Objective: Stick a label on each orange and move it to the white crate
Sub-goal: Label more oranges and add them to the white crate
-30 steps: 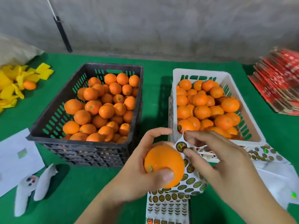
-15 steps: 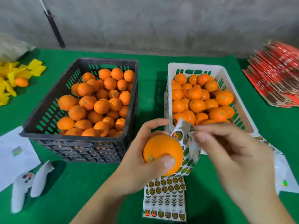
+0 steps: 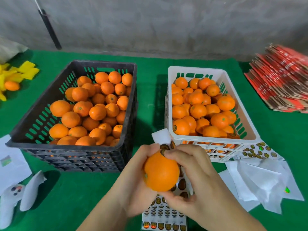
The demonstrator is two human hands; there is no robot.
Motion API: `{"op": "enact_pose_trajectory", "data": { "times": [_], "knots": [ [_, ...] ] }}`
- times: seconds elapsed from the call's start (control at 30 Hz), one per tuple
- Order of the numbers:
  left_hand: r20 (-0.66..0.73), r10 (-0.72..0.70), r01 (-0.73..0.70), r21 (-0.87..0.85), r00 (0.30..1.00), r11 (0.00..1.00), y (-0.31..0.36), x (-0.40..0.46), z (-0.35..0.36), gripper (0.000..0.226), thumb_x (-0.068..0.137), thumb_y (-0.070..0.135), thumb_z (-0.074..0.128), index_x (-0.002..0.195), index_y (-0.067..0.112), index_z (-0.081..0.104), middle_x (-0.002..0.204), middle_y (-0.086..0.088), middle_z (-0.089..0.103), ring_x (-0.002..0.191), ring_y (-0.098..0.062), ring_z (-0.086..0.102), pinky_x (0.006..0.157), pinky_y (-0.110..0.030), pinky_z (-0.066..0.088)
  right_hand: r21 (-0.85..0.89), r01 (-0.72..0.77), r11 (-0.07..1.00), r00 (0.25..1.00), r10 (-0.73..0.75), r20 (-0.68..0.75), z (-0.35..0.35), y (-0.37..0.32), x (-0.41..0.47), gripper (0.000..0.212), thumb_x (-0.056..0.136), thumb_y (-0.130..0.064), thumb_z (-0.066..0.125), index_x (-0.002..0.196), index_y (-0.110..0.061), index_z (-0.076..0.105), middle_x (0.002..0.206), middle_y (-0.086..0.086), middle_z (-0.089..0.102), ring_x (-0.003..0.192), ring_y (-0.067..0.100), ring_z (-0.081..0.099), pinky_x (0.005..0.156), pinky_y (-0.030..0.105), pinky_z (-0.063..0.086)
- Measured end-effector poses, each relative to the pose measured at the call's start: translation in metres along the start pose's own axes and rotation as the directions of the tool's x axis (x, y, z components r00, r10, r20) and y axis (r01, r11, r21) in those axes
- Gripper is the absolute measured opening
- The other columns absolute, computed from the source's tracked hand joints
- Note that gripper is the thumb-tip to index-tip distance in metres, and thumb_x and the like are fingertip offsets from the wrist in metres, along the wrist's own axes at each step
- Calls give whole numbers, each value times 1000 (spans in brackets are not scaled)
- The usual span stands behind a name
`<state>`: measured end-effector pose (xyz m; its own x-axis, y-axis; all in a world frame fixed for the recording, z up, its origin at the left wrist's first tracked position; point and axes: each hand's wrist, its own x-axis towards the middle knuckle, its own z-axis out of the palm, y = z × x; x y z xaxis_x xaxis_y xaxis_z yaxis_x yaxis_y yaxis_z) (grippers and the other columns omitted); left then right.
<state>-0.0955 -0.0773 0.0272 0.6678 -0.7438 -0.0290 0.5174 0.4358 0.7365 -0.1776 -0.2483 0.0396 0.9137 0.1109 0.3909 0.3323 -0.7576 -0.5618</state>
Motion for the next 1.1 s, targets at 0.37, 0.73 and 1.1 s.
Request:
{"op": "enact_pose_trajectory", "data": {
  "times": [0.37,0.73,1.1],
  "knots": [
    [-364,-28,71,105,931,992,-8,20,-28,39,110,24,45,147,13,53,141,-11,65,132,-29,61,117,-55,38,-71,-73,995,876,30,-481,-10,66,15,81,73,-34,92,138,-16,46,133,-2,35,131,10,40,102,21,43],
    [-179,-68,91,122,982,988,1,24,-41,23,85,28,64,103,14,69,113,-18,71,104,-35,70,86,-42,58,531,-585,613,808,498,315,11,67,0,57,81,-83,66,132,-59,59,134,-27,65,123,-4,63,92,17,57],
    [-217,285,320,863,934,-391,100,127,-167,56,94,15,59,148,25,47,149,-9,50,131,-40,49,110,-54,39,875,-416,247,708,692,141,18,72,-3,39,87,-32,78,125,-23,75,123,13,77,109,38,75,91,58,60]
  ]
}}
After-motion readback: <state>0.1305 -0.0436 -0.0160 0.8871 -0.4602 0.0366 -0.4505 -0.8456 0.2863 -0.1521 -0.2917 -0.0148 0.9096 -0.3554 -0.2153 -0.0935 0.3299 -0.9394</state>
